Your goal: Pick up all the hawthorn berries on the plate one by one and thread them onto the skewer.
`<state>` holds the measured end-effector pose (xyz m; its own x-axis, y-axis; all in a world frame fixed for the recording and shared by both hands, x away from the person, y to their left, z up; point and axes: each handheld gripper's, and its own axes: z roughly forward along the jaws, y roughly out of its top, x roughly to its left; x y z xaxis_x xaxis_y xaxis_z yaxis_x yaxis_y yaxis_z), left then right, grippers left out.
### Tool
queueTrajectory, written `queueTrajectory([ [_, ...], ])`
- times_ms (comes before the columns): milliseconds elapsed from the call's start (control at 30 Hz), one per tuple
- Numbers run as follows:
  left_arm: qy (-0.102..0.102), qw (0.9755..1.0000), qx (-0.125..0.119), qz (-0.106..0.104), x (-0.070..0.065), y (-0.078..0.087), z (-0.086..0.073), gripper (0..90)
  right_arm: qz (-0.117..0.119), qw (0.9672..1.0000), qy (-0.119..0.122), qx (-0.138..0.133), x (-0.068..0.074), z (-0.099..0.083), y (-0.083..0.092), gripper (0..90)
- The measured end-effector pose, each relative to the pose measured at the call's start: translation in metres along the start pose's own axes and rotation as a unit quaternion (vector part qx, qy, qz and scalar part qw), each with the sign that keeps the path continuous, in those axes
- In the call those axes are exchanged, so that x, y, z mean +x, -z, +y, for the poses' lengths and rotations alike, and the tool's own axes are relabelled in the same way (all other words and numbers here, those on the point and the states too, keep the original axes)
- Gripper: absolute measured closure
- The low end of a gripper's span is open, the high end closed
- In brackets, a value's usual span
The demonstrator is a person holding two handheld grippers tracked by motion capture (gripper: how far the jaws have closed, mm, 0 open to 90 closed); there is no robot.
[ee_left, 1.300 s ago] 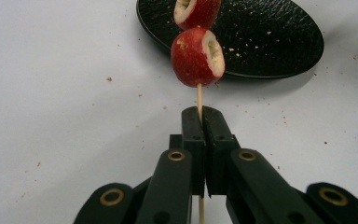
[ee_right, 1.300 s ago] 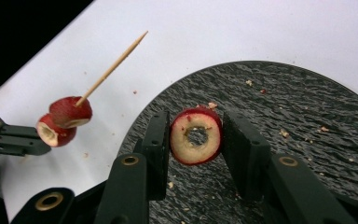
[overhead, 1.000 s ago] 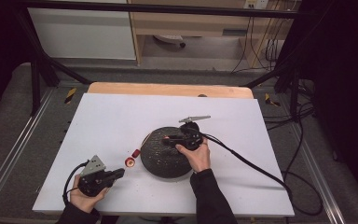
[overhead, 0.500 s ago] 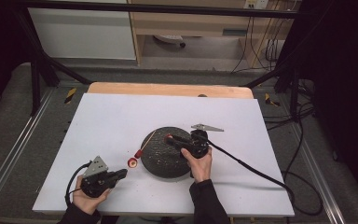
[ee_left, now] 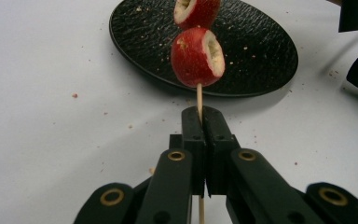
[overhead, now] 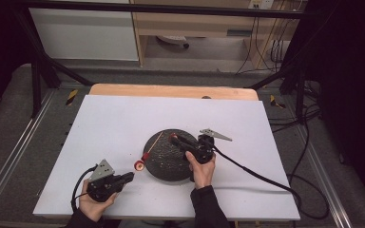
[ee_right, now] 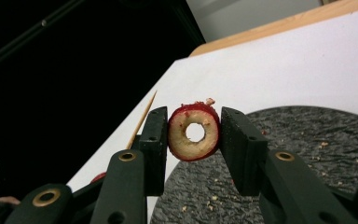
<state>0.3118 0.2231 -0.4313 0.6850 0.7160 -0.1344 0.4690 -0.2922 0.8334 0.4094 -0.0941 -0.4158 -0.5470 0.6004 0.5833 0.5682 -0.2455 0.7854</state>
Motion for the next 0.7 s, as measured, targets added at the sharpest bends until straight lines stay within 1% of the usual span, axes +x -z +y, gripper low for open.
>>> queueTrajectory([
  [200,0.001,1.0000,-0.009,0.002,-0.004,-0.001,0.003,88.2,0.009,0.9993,-0.006,-0.035,0.001,0.004,0.005,63.5],
  [333,0.002,0.9999,-0.017,0.003,-0.007,-0.002,0.005,88.1,0.013,0.9982,-0.014,-0.057,0.003,0.008,0.008,63.5],
  [400,0.001,0.9998,-0.019,0.002,-0.009,-0.002,0.006,88.1,0.011,0.9976,-0.016,-0.067,0.003,0.010,0.008,63.5],
  [467,0.002,0.9998,-0.021,0.001,-0.010,-0.003,0.007,88.2,0.012,0.9967,-0.016,-0.078,0.003,0.011,0.009,63.5],
  [500,0.004,0.9998,-0.021,-0.001,-0.010,-0.003,0.007,88.1,0.014,0.9962,-0.021,-0.083,0.003,0.012,0.009,63.5],
  [567,0.001,0.9997,-0.024,-0.001,-0.012,-0.004,0.008,88.2,0.014,0.9952,-0.022,-0.094,0.003,0.014,0.009,63.5],
  [600,0.001,0.9997,-0.025,-0.001,-0.013,-0.005,0.009,88.1,0.015,0.9948,-0.028,-0.097,0.003,0.015,0.009,63.5],
  [667,0.000,0.9996,-0.028,-0.001,-0.014,-0.005,0.012,88.1,0.016,0.9939,-0.030,-0.105,0.002,0.018,0.010,63.5],
  [700,-0.001,0.9996,-0.030,-0.001,-0.015,-0.006,0.013,88.2,0.019,0.9932,-0.037,-0.109,0.003,0.019,0.010,63.5],
])
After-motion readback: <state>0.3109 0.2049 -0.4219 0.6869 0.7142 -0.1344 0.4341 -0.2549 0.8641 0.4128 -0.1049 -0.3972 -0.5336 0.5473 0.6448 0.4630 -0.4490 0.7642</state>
